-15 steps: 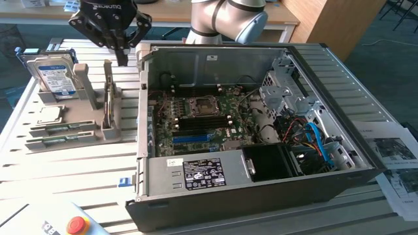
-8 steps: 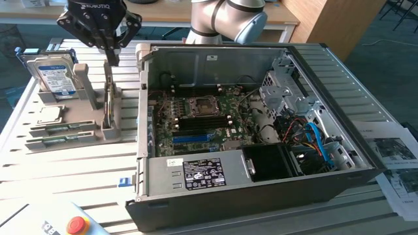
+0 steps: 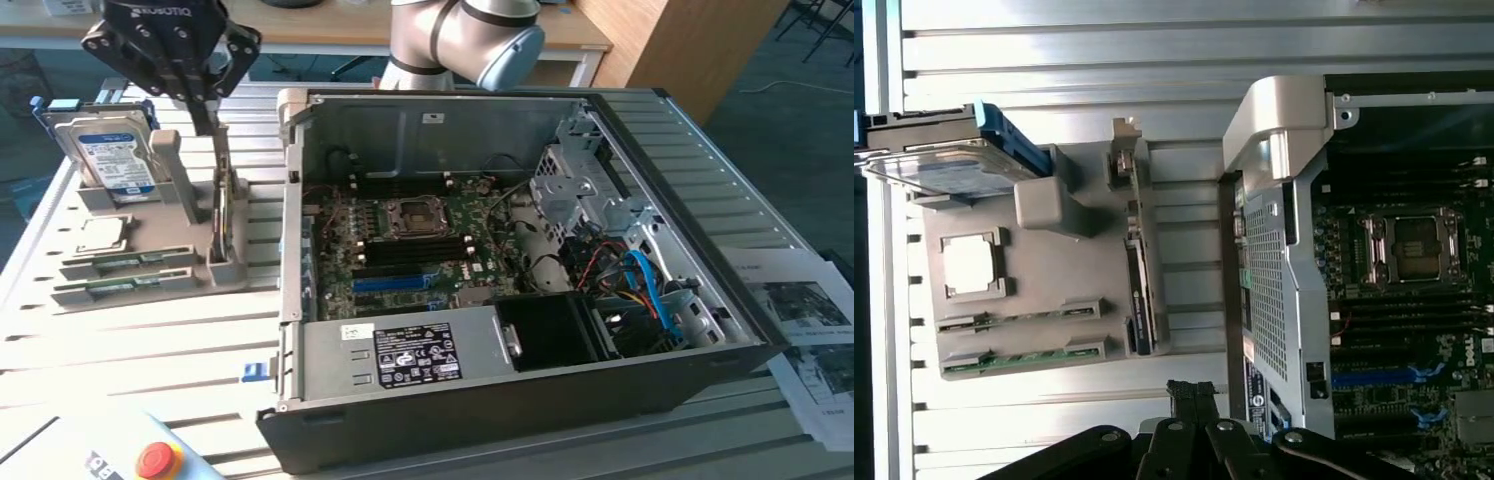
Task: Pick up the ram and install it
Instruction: 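Reach for the ram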
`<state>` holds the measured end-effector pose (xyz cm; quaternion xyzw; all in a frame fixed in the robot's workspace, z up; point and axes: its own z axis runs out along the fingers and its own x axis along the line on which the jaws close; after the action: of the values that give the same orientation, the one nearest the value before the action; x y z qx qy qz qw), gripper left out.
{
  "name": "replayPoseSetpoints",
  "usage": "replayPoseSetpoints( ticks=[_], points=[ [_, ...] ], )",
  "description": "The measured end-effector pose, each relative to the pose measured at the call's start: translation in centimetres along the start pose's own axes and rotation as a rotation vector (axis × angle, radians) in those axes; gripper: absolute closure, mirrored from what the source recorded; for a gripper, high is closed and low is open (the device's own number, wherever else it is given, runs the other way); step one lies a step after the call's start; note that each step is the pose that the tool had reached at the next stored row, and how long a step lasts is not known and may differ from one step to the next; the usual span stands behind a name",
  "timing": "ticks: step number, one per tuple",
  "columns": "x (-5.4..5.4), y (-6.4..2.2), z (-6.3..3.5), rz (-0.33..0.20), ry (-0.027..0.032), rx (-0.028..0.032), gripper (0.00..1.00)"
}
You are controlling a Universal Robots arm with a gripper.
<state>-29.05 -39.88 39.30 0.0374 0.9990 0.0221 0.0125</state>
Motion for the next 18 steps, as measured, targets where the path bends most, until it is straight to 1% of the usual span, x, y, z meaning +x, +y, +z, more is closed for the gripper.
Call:
replayPoseSetpoints(
  ticks=[5, 9, 12, 18],
  points=[
    [1.4, -0.1, -0.01, 0.0, 0.0, 0.0, 0.9],
    [2.3, -0.17, 0.02, 0.0, -0.0001, 0.0, 0.9],
    [2.5, -0.19, 0.03, 0.0, 0.0, 0.0005, 0.9],
    [2.6, -0.19, 0.02, 0.0, 0.0, 0.0006, 0.9]
  ],
)
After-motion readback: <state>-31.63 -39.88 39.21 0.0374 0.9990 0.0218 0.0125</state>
